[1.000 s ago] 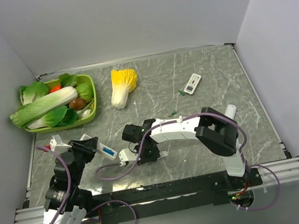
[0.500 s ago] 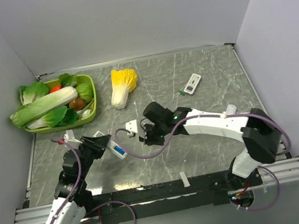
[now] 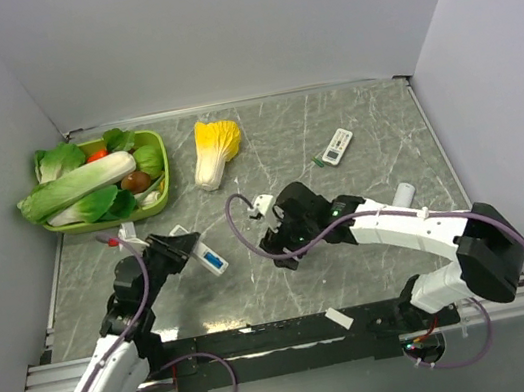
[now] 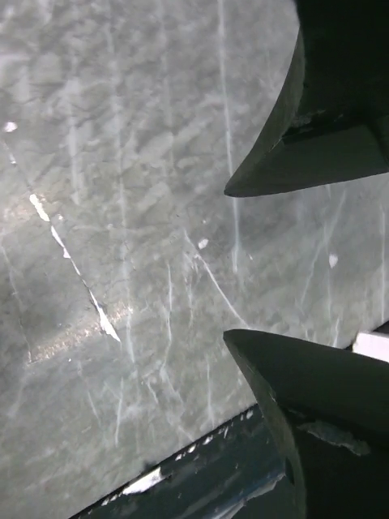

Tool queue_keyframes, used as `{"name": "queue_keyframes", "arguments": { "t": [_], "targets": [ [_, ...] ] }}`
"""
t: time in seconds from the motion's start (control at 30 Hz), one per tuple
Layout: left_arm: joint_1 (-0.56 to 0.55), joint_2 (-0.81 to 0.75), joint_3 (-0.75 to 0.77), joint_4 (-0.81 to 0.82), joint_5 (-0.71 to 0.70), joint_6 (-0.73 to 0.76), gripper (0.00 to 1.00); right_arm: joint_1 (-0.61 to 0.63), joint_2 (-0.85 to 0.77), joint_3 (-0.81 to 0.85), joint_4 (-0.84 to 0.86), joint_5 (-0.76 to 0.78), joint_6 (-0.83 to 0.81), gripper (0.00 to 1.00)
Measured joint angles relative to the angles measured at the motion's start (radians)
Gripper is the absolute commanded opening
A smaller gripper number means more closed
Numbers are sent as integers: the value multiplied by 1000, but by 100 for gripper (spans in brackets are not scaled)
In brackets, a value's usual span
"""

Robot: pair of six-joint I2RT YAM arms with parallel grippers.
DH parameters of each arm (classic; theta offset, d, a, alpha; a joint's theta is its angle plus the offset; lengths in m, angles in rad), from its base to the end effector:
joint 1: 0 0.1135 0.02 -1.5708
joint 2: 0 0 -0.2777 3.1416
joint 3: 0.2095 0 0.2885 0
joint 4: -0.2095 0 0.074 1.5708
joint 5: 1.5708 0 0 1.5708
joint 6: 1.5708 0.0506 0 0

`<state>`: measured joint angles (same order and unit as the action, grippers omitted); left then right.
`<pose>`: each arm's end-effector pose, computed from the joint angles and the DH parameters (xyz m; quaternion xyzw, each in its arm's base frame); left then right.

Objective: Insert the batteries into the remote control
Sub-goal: Place the remote control at the center of the board.

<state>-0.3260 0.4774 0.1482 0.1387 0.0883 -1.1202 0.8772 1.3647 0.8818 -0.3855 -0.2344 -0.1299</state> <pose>0.1709 -0.0625 0.1831 -0.2720 0.7213 -0.4464 0.4543 0.1959 0.2540 0.2134 -0.4852 0.7974 0.2269 0.2780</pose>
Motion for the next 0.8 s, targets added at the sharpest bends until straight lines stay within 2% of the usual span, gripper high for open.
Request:
{"name": "queue_keyframes", "arguments": {
  "t": [0.23,0.33,0.4,0.6,0.8],
  "targets": [
    [0,214,-44,160,74,5,8,-7,-15,-7,-19,-4,171,84],
    [-13,310,-45,270,92,13,8,-8,-15,-7,-20,-5,237,90],
    [-30,374,-51,339,94,12,6,-8,-14,-7,-17,-23,263,99],
    [-167,600,-35,499,68,19,2,-7,-2,14,56,-122,337,100],
    [-243,653,19,583,17,19,2,-6,109,145,128,-172,436,100]
  ]
}}
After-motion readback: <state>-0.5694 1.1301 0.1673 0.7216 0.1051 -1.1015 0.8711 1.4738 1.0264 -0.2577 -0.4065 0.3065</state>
